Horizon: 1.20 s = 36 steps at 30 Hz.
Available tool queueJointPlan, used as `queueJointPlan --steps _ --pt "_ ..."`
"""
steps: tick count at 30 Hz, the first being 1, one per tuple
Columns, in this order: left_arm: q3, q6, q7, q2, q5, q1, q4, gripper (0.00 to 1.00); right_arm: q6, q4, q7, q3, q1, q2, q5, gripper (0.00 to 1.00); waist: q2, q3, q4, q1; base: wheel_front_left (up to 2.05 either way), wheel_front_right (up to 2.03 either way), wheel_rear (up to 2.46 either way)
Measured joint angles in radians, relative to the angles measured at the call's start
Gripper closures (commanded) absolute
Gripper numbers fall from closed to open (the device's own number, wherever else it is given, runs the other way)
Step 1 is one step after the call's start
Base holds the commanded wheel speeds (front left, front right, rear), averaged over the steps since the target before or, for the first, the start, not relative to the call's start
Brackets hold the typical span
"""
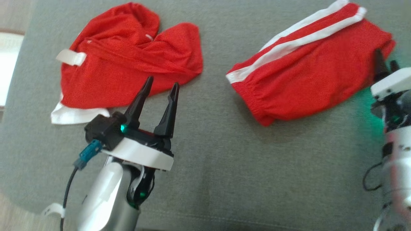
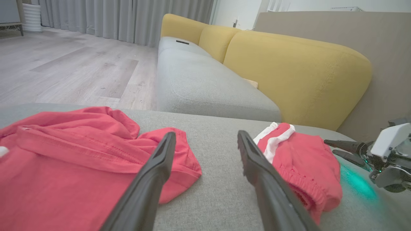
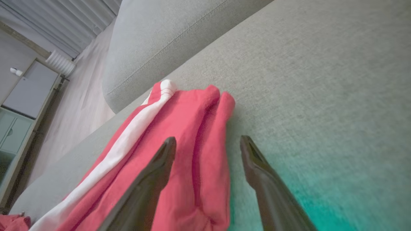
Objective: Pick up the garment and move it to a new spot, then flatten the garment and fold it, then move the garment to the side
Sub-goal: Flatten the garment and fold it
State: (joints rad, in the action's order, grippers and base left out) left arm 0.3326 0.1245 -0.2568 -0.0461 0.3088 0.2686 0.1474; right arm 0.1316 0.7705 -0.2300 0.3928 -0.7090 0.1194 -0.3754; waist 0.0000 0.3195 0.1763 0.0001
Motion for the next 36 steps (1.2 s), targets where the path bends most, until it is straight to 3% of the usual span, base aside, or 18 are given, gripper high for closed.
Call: queueJointPlan --steps 6,18,19,20,21,28,36 --pt "0.01 0.0 0.0 0.003 0.005 0.031 -0.018 0.0 0.0 0.12 -0.049 0.069 -0.1 0.052 0.081 0.0 0.0 0.037 0.051 0.0 0.0 0.0 0.0" --pt "0.024 0.0 0.0 0.004 0.02 0.044 -0.02 0.0 0.0 0.225 -0.114 0.068 -0.242 0.101 0.142 0.0 0.0 0.076 0.089 0.0 0.0 0.0 0.0" --pt "0.025 0.0 0.0 0.004 0.02 0.046 -0.02 0.0 0.0 0.234 -0.114 0.068 -0.25 0.103 0.146 0.47 0.0 0.078 0.089 0.0 0.0 0.0 0.0" --pt "0.025 0.0 0.0 0.004 0.02 0.047 -0.019 0.0 0.0 0.24 -0.113 0.066 -0.256 0.103 0.148 0.85 0.0 0.078 0.089 0.0 0.0 0.0 0.0" --pt "0.024 0.0 0.0 0.004 0.02 0.047 -0.018 0.0 0.0 0.246 -0.109 0.063 -0.26 0.103 0.148 1.0 0.0 0.077 0.087 0.0 0.0 0.0 0.0" --pt "0.026 0.0 0.0 0.004 0.02 0.044 -0.002 0.0 0.0 0.267 -0.01 0.048 -0.248 0.087 0.107 1.0 0.0 0.049 0.053 -0.0001 0.0 0.0 0.0" --pt "0.024 0.0 0.0 0.004 0.02 0.017 0.008 0.0 0.0 0.239 0.086 0.093 -0.117 0.083 -0.028 1.0 0.0 -0.013 -0.027 -0.0001 0.0 0.0 0.0"
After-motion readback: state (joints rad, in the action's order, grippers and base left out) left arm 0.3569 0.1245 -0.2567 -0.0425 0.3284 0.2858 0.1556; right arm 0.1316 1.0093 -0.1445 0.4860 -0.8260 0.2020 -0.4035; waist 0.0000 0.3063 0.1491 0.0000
